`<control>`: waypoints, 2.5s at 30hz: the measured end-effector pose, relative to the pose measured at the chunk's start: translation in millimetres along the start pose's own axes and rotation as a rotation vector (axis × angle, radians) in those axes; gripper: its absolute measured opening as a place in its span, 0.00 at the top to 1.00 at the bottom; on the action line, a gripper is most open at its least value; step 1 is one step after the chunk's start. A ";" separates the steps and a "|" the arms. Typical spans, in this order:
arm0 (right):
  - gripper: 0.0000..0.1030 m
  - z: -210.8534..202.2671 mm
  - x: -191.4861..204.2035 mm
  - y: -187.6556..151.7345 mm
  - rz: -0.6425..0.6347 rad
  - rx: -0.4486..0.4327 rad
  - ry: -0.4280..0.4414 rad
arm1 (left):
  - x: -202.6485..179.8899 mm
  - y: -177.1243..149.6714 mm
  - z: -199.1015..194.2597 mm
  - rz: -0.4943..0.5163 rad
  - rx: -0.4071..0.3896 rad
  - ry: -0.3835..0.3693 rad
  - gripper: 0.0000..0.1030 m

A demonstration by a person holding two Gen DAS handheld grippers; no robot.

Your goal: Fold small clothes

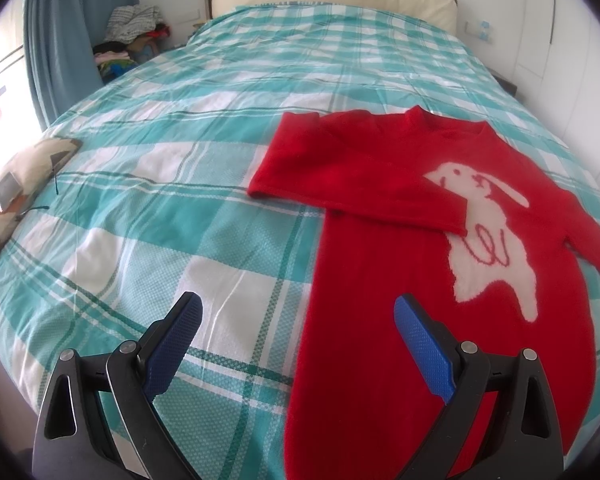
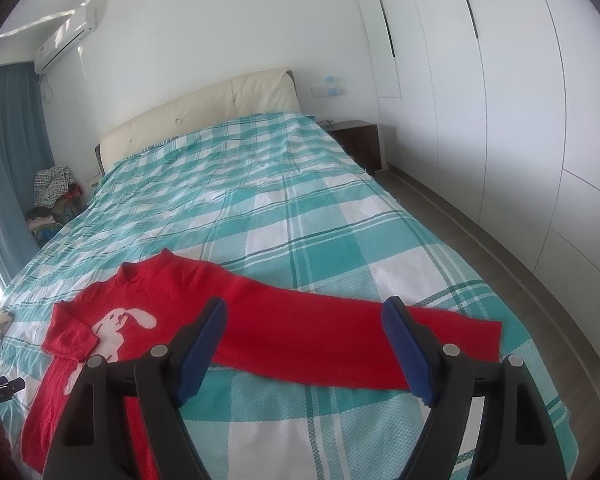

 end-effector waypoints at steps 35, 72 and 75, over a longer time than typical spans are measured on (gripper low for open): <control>0.23 1.7 10.6 -2.7 -0.040 0.002 0.004 | -1.8 -0.9 -0.3 0.007 0.000 0.007 0.05; 0.23 6.3 17.2 -1.8 -0.059 0.003 0.022 | 19.2 30.3 -52.3 -0.021 -0.088 -0.183 0.04; 0.23 8.1 17.6 0.0 -0.051 0.005 0.048 | -10.2 55.2 -63.6 0.131 -0.137 -0.206 0.02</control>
Point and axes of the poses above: each gripper's, at about its wrist camera, not at the fingertips, and z roughly the way its jaws point, x to its left, y to its top, the point moved 6 cm from there along z, roughly the way its jaws point, and after that the axes turned 3 degrees about z, right-handed, at the moved point
